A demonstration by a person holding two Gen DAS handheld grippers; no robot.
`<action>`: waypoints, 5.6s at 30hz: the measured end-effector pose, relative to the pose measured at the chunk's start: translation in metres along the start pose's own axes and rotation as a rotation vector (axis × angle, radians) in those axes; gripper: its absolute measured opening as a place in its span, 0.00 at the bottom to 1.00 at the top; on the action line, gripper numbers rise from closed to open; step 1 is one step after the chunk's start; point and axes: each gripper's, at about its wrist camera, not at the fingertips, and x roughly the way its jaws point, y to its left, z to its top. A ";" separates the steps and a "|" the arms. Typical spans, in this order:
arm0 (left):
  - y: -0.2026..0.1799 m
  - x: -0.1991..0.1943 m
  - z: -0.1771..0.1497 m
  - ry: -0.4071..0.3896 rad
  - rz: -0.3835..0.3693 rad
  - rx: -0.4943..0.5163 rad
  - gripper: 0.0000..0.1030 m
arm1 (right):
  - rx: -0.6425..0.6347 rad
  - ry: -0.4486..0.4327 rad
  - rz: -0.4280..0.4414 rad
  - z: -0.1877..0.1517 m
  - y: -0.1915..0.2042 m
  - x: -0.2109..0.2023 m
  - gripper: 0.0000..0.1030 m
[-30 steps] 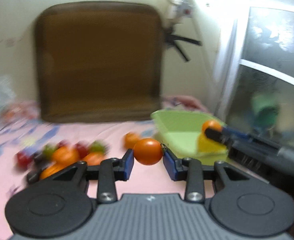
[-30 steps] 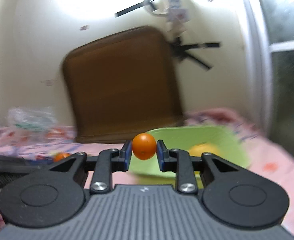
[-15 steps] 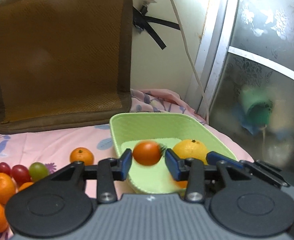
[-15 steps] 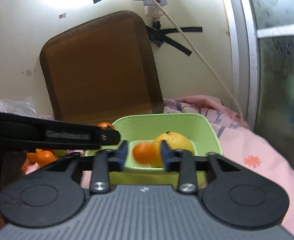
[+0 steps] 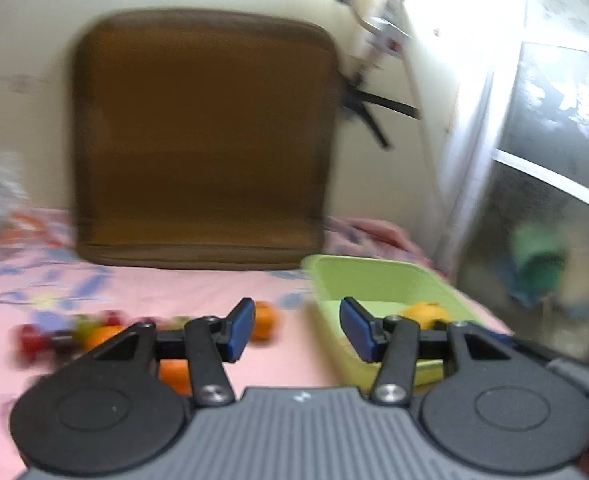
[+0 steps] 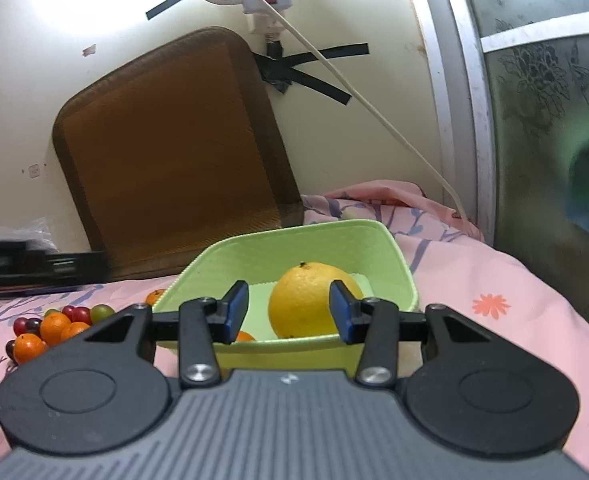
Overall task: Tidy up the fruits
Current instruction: 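Lower the tangerine into the bowl with the right gripper while the left drops the tomato in, then grasp a tangerine with the right gripper while the left gripper grasps a dark cherry tomato, then release the tangerine into the bowl with the right gripper while the left releases the tomato, then grasp a red cherry tomato with the left gripper while the right grasps a dark plum tomato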
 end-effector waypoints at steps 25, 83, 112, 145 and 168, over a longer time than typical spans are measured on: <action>0.138 -0.080 -0.058 -0.028 0.394 -0.089 0.50 | -0.087 -0.044 -0.119 0.000 0.023 -0.016 0.46; 0.077 -0.017 -0.012 0.045 0.068 -0.018 0.26 | -0.178 0.116 0.328 -0.023 0.091 -0.005 0.40; -0.037 0.084 0.036 0.077 -0.082 0.033 0.49 | 0.085 0.023 0.040 0.029 -0.062 0.047 0.45; 0.214 0.003 -0.022 0.030 0.155 -0.460 0.45 | -0.538 0.158 0.468 -0.018 0.222 0.048 0.39; 0.211 0.007 -0.021 0.051 0.235 -0.416 0.45 | -0.439 0.158 0.446 -0.021 0.199 0.025 0.30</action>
